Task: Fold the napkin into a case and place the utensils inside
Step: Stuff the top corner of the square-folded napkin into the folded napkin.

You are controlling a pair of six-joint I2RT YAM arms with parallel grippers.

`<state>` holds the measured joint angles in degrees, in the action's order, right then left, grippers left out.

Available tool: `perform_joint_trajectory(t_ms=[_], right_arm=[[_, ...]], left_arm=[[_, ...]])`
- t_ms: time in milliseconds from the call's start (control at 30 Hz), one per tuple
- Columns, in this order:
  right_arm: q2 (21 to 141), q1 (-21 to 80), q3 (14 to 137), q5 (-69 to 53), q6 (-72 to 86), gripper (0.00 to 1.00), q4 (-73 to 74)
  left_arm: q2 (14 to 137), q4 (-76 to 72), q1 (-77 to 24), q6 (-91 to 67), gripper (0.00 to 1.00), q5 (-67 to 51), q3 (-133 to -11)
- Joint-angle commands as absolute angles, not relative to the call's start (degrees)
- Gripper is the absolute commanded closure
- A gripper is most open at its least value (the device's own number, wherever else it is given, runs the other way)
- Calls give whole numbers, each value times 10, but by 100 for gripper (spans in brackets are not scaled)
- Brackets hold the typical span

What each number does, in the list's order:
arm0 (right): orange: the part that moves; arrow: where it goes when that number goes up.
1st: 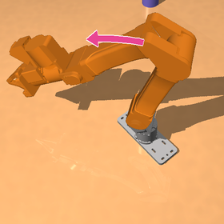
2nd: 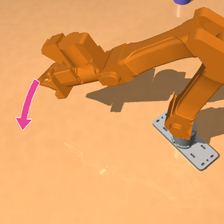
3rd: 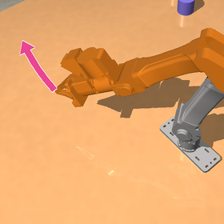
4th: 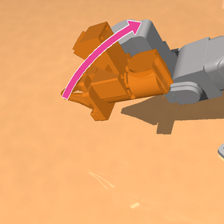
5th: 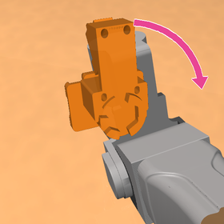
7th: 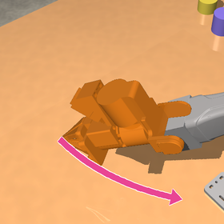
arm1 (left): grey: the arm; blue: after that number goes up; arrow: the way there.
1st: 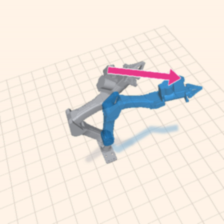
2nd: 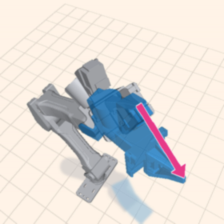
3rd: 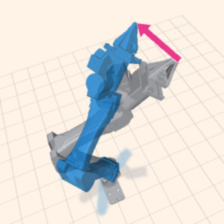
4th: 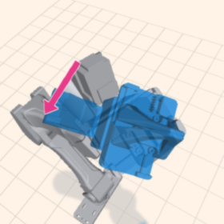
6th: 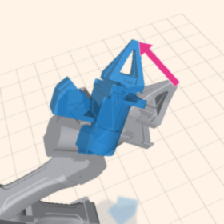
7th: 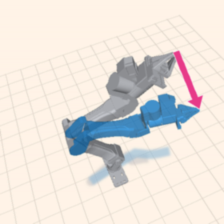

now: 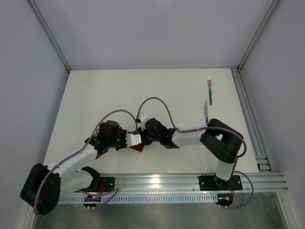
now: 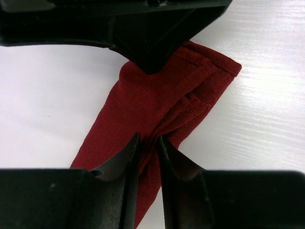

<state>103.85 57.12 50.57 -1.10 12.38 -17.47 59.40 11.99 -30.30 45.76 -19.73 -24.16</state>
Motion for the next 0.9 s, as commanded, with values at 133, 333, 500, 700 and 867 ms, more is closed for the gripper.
perform_joint_trajectory(t_ms=[133, 333, 500, 700, 867], right_arm=[[1036, 570, 512, -16, 123, 76, -157], [1020, 570, 524, -14, 122, 76, -144], [969, 570, 512, -9, 128, 73, -149], [944, 570, 505, -11, 148, 73, -165], [938, 571, 488, -20, 183, 78, -219]], left_arm=[[609, 126, -305, 495, 83, -189, -234], [589, 88, -307, 476, 100, -170, -221], [565, 73, -307, 466, 100, -162, -214], [562, 53, -307, 442, 100, -160, -212], [560, 48, -307, 440, 100, -159, -208]])
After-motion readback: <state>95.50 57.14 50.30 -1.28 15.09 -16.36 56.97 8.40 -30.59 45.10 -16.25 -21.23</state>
